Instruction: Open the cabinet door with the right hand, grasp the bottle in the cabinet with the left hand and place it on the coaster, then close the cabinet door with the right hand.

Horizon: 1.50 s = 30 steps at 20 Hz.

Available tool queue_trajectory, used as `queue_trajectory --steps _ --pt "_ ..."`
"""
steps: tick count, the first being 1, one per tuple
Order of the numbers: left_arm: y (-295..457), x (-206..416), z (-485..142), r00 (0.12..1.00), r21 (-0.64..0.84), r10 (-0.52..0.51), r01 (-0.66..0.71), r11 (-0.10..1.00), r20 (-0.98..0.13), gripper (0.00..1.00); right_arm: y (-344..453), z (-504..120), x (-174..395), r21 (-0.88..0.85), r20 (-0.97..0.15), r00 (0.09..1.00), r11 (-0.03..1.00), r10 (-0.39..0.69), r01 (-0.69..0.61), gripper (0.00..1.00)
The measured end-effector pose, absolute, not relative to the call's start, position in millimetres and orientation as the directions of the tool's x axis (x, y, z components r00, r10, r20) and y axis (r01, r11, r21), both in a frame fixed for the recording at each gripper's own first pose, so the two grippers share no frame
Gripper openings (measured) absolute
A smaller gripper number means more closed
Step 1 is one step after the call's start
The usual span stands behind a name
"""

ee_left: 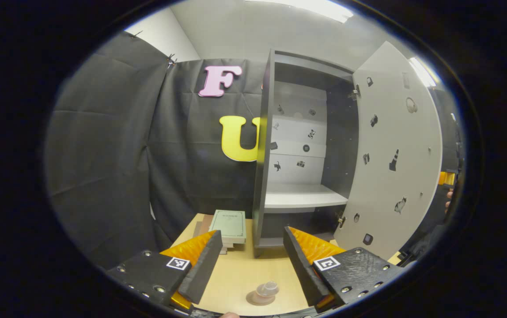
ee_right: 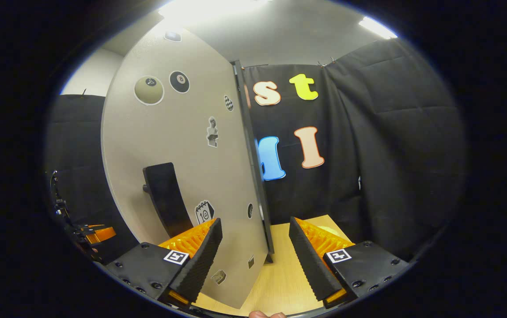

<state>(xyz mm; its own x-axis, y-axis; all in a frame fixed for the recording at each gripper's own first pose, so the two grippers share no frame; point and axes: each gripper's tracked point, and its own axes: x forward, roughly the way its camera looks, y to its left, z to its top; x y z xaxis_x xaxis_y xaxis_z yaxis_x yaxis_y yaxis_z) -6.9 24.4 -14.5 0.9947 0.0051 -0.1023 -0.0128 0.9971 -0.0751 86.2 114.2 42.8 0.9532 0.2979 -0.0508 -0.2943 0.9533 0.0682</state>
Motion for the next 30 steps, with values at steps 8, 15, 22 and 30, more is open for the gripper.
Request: queue_trajectory --steps 8,15,22,30 --pt "50.4 7.4 -23.9 0.993 -0.092 -0.025 0.015 0.996 -0.111 0.84 173.1 47.8 94.4 0.044 -0.039 0.942 0.942 0.334 -0.332 0.97" --pt "69.5 13.7 -22.8 0.992 -0.067 -0.028 0.020 0.998 -0.125 0.86 242.9 41.7 103.0 0.076 -0.058 0.903 0.904 0.426 -0.421 0.97" --pt "60.4 14.5 -14.6 0.992 -0.137 -0.045 0.028 0.990 -0.116 0.88 242.2 43.9 98.8 0.013 -0.044 0.904 0.905 0.425 -0.424 0.97" --pt "8.8 22.8 8.5 0.996 -0.087 -0.023 0.015 0.996 -0.090 0.84 154.2 44.2 108.4 0.045 -0.051 0.946 0.947 0.319 -0.317 0.97"
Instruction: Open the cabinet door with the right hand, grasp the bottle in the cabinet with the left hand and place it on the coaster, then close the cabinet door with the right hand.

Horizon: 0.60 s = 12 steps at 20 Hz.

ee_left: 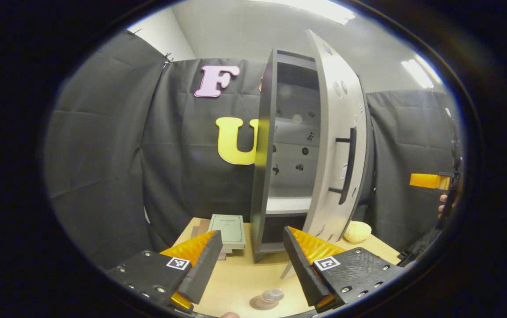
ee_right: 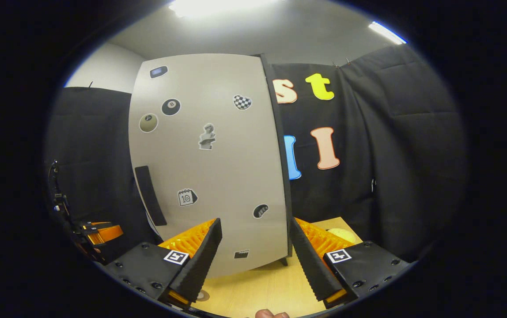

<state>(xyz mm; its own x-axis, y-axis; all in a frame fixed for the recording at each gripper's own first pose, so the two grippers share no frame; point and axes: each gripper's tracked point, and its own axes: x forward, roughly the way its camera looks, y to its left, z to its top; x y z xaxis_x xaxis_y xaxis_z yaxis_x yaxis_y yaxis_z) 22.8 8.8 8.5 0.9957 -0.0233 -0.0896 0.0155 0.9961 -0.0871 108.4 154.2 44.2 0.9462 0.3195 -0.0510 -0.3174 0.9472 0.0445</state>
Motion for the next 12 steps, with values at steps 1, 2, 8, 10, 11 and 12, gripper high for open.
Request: queue_trajectory --steps 1,2,8,10,11,12 --pt "2.5 22.3 12.6 0.996 -0.080 -0.014 0.008 0.997 -0.083 0.84 143.1 45.2 109.7 0.046 -0.050 0.948 0.949 0.313 -0.311 0.97" --pt "-2.9 20.3 17.4 0.997 -0.069 0.000 -0.006 0.998 -0.077 0.84 130.7 48.7 111.6 0.044 -0.045 0.951 0.951 0.307 -0.305 0.97" --pt "-48.7 12.7 47.7 0.994 -0.061 0.107 -0.108 0.992 -0.023 0.84 66.7 46.5 132.0 0.059 -0.040 0.946 0.946 0.323 -0.320 0.97" --pt "-63.6 6.2 57.4 0.992 -0.038 0.130 -0.130 0.991 -0.003 0.85 49.5 47.5 139.0 0.057 -0.036 0.941 0.941 0.337 -0.334 0.97" --pt "-71.3 4.3 60.5 0.990 -0.024 0.142 -0.142 0.990 0.005 0.84 41.8 46.9 142.2 0.051 -0.033 0.940 0.940 0.339 -0.337 0.97" --pt "-78.5 3.2 65.9 0.988 -0.014 0.155 -0.155 0.988 0.019 0.83 34.7 46.2 146.6 0.041 -0.029 0.940 0.940 0.341 -0.339 0.97"
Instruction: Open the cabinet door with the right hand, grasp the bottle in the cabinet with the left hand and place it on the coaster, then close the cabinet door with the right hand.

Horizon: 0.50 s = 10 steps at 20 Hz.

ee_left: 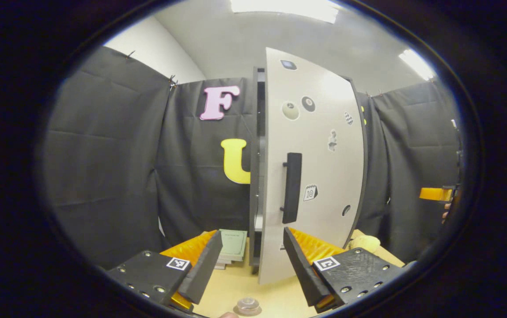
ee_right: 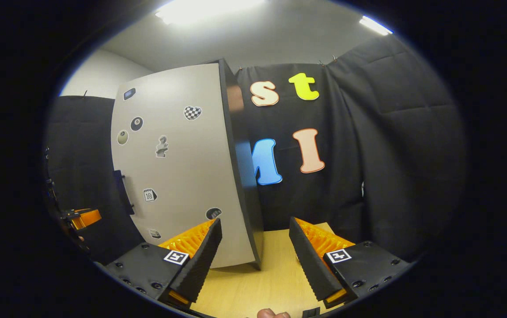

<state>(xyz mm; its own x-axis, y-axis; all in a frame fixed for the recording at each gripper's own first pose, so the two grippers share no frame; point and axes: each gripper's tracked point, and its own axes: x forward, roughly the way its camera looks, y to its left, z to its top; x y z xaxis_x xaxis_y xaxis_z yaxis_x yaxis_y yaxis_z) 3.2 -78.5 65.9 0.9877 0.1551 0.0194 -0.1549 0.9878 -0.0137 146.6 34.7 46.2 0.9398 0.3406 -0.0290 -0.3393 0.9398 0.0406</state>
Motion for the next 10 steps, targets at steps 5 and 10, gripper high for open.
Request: queue_trajectory --steps 5,10 --pt "-120.6 2.9 98.7 0.982 0.032 0.148 -0.153 0.988 0.113 0.84 14.7 50.2 164.5 0.003 -0.008 0.945 0.945 0.327 -0.327 0.98" --pt "-142.6 3.3 84.3 0.985 -0.068 0.150 -0.144 0.987 0.083 0.84 16.3 54.5 162.5 0.030 0.035 0.953 0.952 0.302 -0.303 0.98"
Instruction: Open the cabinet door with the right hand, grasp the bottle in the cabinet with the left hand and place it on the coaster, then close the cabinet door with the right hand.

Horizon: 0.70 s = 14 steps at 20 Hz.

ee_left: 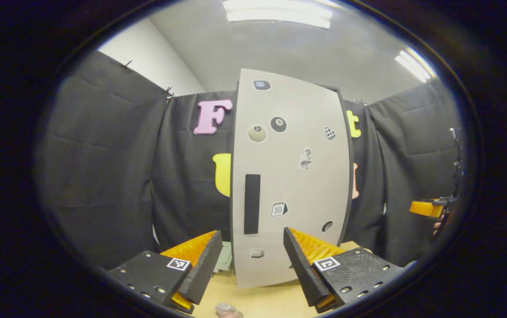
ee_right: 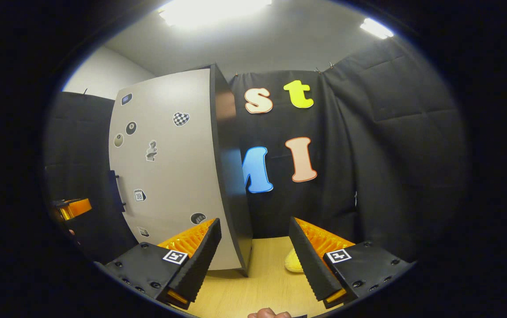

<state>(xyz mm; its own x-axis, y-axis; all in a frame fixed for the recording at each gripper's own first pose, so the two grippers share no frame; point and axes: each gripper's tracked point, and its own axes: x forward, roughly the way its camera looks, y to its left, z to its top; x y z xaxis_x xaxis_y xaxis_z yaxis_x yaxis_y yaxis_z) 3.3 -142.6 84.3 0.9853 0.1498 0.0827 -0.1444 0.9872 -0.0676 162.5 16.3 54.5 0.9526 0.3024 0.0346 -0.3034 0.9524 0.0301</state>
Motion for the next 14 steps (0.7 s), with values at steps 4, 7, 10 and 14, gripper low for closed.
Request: queue_trajectory --steps 4,7,10,14 --pt "-148.8 -0.4 80.9 0.984 -0.109 0.147 -0.136 0.985 0.102 0.86 22.6 42.0 159.8 0.004 0.009 0.952 0.952 0.305 -0.305 0.98" --pt "-152.3 3.8 84.0 0.984 -0.072 0.127 -0.119 0.990 0.126 0.84 18.5 35.2 155.0 -0.022 0.020 0.964 0.964 0.265 -0.265 0.98" --pt "-155.2 11.2 87.5 0.983 -0.068 0.101 -0.092 0.993 0.152 0.84 26.5 27.1 151.4 -0.017 0.020 0.968 0.968 0.251 -0.251 0.98" --pt "-154.4 21.7 72.6 0.991 -0.085 0.048 -0.037 0.996 0.127 0.86 35.7 20.4 148.9 -0.018 0.012 0.976 0.975 0.220 -0.219 0.98"
